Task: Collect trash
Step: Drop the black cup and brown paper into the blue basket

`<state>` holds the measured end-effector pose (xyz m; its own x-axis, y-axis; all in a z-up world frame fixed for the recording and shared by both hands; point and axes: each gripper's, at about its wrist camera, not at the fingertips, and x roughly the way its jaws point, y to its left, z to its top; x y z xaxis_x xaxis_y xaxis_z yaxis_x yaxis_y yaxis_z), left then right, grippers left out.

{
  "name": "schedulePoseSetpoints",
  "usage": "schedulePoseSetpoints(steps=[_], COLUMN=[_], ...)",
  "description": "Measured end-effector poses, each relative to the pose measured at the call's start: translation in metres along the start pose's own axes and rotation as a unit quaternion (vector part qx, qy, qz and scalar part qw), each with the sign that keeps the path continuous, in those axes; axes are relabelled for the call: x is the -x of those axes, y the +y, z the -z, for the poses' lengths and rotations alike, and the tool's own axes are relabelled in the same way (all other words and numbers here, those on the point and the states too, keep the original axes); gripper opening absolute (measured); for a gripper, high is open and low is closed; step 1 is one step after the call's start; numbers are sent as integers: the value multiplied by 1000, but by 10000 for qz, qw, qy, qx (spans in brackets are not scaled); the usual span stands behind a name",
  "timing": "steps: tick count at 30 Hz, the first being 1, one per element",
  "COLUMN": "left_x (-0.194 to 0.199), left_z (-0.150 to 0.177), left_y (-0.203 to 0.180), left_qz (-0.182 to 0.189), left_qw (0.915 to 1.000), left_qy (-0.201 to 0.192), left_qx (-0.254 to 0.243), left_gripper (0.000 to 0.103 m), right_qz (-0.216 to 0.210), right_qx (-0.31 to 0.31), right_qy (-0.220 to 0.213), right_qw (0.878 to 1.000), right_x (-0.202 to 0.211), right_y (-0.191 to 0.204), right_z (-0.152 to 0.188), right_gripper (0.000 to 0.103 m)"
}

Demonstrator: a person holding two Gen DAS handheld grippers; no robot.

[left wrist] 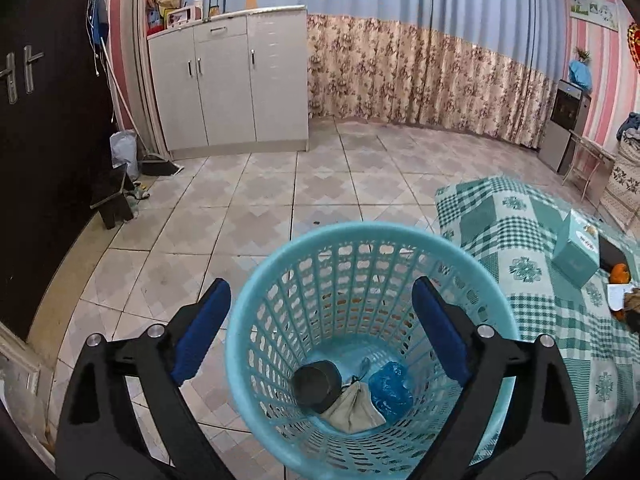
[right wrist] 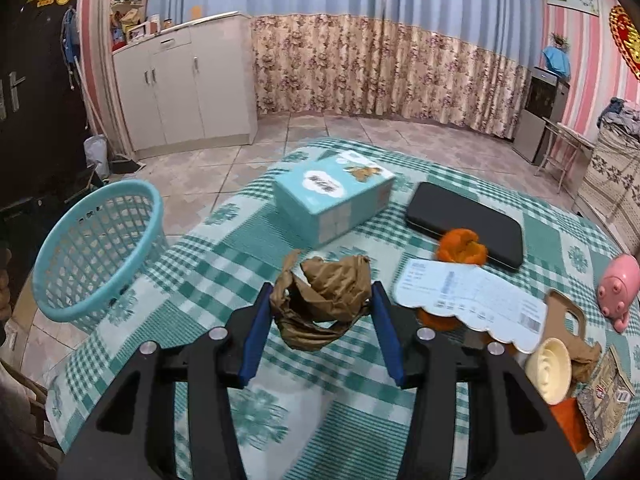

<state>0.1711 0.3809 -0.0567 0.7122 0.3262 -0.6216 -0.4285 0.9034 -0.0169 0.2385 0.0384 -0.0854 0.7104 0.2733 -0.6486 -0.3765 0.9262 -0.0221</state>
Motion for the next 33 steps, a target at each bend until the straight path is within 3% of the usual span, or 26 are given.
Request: schedulePoseSetpoints(steps=[8, 20, 26, 29, 33], left_x=[35, 30, 26, 27, 29], left_z=[-4, 16, 21, 20, 19], left_y=[26, 60, 66, 68, 68], left_qz=[-126, -319, -362, -384, -427], left_qw=[9988, 9975, 9971, 9969, 9968], left_qy=[-422, -341, -275, -271, -279], left_qx=[208, 529, 617, 631, 612], left_gripper=[98, 98, 98, 98, 98], right_qz=[-497, -1236, -1402, -1538, -1447], right_qx=[269, 1041, 1282, 1350, 1429], right_qy=[-127, -191, 29, 144, 99], right_qw=[9983, 9867, 9818, 9787, 9790], right_x=[-10, -32, -51, -59, -58], right_y=[64, 184, 216, 218, 217], right_z=[-21, -49, -50, -52, -51], right_gripper=[48, 48, 49, 51, 68])
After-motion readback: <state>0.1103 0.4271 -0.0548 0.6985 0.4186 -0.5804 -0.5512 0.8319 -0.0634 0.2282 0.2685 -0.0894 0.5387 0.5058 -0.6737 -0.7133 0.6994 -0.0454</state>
